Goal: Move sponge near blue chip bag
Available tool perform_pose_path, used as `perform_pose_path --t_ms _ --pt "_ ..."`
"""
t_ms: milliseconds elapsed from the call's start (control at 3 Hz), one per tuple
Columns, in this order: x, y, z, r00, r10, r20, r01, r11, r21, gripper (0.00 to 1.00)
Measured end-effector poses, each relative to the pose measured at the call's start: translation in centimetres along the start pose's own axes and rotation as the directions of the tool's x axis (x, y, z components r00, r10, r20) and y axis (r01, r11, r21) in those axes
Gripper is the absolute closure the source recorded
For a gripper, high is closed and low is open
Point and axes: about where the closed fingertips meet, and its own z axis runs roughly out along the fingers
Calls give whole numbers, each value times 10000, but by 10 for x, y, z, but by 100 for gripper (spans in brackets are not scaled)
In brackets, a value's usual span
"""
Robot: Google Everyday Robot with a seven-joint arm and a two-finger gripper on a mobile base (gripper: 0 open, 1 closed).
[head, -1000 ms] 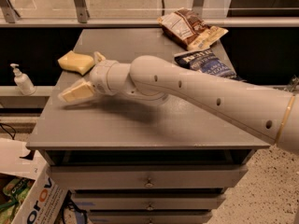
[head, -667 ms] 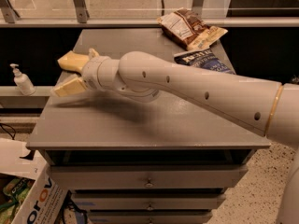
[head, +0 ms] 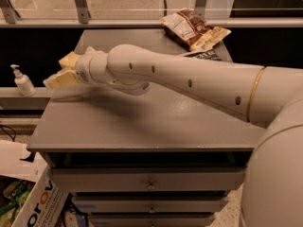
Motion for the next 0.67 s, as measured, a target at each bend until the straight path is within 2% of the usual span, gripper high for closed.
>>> perform_pose_path --t_ms 333,667 --pt "6 -18 8 9990 438 -31 -437 9987 242 0" --pt "5 -32 13 9984 538 159 -543 9979 358 17"
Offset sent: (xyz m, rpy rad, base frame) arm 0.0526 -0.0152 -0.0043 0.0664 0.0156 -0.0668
